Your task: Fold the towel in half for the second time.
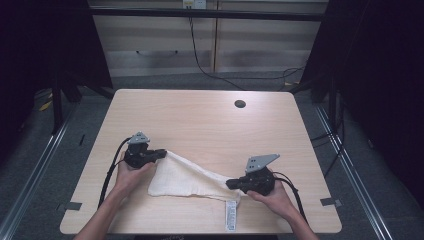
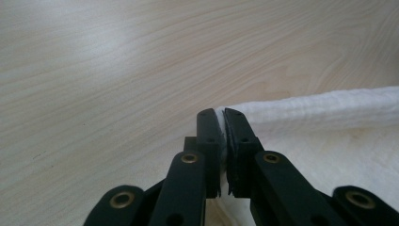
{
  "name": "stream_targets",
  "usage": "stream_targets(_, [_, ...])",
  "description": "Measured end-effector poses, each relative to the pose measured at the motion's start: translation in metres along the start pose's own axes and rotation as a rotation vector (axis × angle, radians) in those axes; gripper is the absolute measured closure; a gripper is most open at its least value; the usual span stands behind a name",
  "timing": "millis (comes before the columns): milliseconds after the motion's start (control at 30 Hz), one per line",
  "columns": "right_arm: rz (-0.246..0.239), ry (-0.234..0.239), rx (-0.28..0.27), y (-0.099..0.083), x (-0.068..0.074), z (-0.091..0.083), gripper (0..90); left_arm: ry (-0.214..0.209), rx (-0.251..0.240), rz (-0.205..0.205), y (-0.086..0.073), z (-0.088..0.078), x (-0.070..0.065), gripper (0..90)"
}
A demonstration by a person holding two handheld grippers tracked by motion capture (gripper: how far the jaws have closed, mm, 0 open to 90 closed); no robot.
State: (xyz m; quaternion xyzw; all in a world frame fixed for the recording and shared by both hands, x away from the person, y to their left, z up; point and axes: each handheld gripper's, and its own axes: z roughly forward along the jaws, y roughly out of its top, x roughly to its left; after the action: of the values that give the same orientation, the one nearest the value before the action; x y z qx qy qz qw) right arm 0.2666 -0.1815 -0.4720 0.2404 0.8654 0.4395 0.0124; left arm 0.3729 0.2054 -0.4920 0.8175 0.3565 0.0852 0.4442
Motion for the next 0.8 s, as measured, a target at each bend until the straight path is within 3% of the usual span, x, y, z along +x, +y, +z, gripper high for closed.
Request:
stream_targets(267, [0.006,0.033,0.122,-0.01,0.002,0.02,87.7,-0.006,-0.003,0.01,0.001,0.001,-0.001,85.8])
stream_targets(367, [0.024,0.035,0.132,-0.011,-0.001,0.023,87.7,-0.008,-0.013,0.006,0.003,0.002,-0.003,85.8])
stream_targets(433, [0.02,-0.008,0.143,-0.011,-0.004,0.02,87.8,-0.017,-0.031,0.003,0.006,0.001,-0.002,85.8])
stream_targets(567, [0.067,-0.058,0.137,-0.013,-0.019,0.014,87.9,-0.027,-0.06,-0.004,0.011,0.003,-0.005,85.7])
stream_targets(633, [0.084,-0.088,0.129,-0.014,-0.027,0.011,87.9,-0.03,-0.044,0.021,0.016,0.005,-0.007,85.6])
stream_targets(800, [0.116,-0.131,0.111,-0.015,-0.043,0.006,88.0,-0.05,-0.068,0.02,0.03,0.009,-0.009,85.6])
